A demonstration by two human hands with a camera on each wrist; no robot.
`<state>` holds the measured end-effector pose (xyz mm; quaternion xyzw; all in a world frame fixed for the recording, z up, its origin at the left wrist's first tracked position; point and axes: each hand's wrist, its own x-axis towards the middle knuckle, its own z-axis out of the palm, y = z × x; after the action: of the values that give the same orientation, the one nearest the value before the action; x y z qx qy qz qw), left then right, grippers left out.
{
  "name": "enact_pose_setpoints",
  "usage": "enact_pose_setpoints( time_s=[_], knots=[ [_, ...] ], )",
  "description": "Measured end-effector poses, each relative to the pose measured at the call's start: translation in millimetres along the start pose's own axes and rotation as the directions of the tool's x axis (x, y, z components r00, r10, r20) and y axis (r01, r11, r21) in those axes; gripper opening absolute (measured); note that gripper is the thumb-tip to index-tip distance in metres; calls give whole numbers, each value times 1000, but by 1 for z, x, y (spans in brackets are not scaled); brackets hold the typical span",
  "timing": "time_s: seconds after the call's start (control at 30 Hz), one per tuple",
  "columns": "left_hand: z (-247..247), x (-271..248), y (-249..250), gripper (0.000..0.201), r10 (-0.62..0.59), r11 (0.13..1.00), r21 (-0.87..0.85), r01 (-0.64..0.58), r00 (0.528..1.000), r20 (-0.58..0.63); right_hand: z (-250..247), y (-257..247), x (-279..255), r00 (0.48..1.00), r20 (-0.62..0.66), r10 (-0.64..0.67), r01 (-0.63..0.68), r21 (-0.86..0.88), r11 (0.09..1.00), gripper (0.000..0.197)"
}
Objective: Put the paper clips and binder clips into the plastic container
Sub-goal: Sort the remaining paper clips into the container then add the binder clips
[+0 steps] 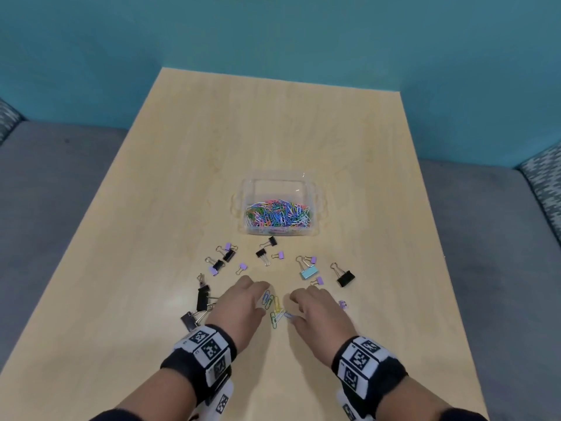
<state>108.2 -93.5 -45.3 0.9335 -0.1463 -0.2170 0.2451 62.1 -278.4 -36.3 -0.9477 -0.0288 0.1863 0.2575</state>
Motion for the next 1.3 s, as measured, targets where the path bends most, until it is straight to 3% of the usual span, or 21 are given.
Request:
enact_pose_setpoints(
  time_s=[0.13, 0.3, 0.4, 0.5, 0.7, 0.8, 0.97, 1.1, 1.3],
  knots=[
    [3, 1, -1, 28, 17, 1000, -13, -17, 1000, -12, 0, 5, -8, 999, 34, 40, -36, -103, 994, 6],
    [6, 8, 2, 8, 68, 996, 54, -66, 997, -39, 10, -4, 6, 999, 11, -53, 53, -86, 995, 8],
    [4, 6, -3, 8, 25, 1000, 12, -24, 999, -40, 6, 2, 6, 997, 10, -78, 78, -40, 996, 19],
    [4, 8, -3, 8, 22, 1000, 10, -21, 999, -35, 7, 3, 13, 990, 22, -140, 142, -121, 982, 33],
    [4, 18, 6, 8, -2, 1000, 31, 3, 1000, -20, 5, -5, 25, 978, -18, -208, 204, -126, 971, 11],
    [5, 20, 7, 8, -14, 996, 87, 14, 1000, -3, 7, -6, 26, 978, -55, -200, 195, -88, 977, 19],
    [12, 16, 9, 17, 96, 937, 327, -127, 989, 110, 11, -7, 29, 971, -12, -237, 230, -208, 951, 18],
    [6, 21, 15, 6, 40, 956, 287, -58, 997, 67, 9, -10, 33, 990, 29, -135, 138, -187, 973, 5],
    [-3, 25, 18, 16, 20, 976, 212, -42, 994, 106, -11, -12, 26, 993, 111, -41, 57, -144, 988, 13]
  ],
)
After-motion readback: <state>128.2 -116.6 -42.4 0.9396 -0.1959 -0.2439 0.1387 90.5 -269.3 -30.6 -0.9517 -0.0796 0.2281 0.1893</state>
